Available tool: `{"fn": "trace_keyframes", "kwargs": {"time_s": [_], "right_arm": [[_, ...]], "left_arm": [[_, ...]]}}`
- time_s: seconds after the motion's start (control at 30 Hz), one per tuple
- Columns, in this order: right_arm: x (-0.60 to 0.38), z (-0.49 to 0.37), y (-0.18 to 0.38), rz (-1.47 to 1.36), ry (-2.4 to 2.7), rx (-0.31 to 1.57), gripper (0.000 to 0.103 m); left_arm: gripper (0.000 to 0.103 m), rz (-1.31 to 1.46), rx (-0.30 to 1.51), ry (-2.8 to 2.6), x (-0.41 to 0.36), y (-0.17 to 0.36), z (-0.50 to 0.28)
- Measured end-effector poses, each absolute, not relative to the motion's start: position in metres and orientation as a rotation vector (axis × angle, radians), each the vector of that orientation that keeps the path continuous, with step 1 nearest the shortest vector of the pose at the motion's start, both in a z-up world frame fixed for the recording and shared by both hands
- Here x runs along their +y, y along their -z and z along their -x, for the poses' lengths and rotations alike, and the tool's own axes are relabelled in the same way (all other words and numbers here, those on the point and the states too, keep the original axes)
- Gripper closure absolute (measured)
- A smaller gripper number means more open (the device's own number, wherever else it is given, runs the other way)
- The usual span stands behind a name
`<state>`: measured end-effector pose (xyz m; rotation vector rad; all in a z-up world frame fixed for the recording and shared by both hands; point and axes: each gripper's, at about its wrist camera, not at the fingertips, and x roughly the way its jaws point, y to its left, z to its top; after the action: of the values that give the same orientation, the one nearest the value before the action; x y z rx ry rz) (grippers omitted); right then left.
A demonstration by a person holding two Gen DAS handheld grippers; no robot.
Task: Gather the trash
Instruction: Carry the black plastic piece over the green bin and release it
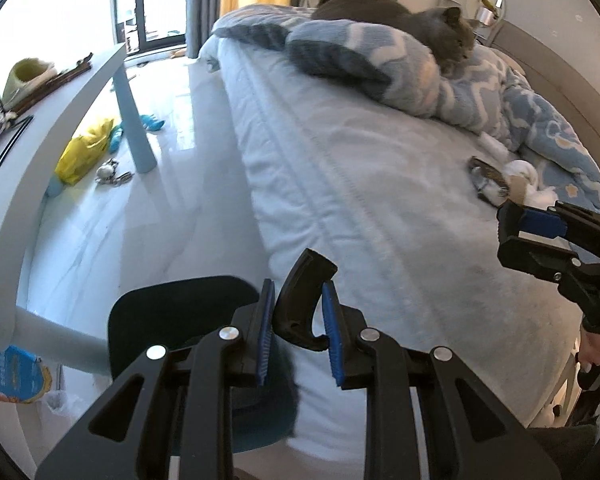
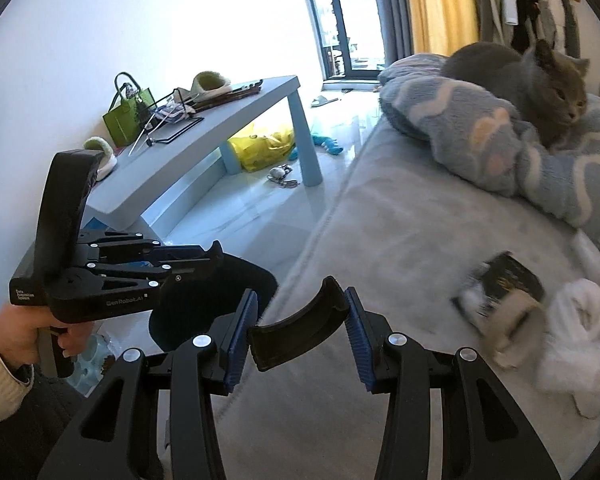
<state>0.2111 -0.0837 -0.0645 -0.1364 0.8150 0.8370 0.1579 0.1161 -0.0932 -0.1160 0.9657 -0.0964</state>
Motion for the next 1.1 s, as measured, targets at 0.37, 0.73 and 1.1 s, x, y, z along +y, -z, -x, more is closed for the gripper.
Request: {"fn": "trace_keyframes", "kwargs": {"time_s": [0.37, 0.73, 1.1], "right_arm": [[-0.019, -0.214, 0.073, 0.151, -0.878, 0.865, 0.058], [0.044, -0.214, 0.085, 0.174, -0.903, 0.924, 0.058], [0.097, -0.214, 0.100, 0.199, -0.893, 0.987, 0.058]], "left_arm": [[0.077, 0.153, 1.085, 0.051, 0.175, 0.127, -0.150], [0.077, 0.198, 1.238, 0.017, 0.221, 0.172, -0.136], [0.074, 0.255, 1.359, 0.033, 0.250, 0.209, -0.120]]}}
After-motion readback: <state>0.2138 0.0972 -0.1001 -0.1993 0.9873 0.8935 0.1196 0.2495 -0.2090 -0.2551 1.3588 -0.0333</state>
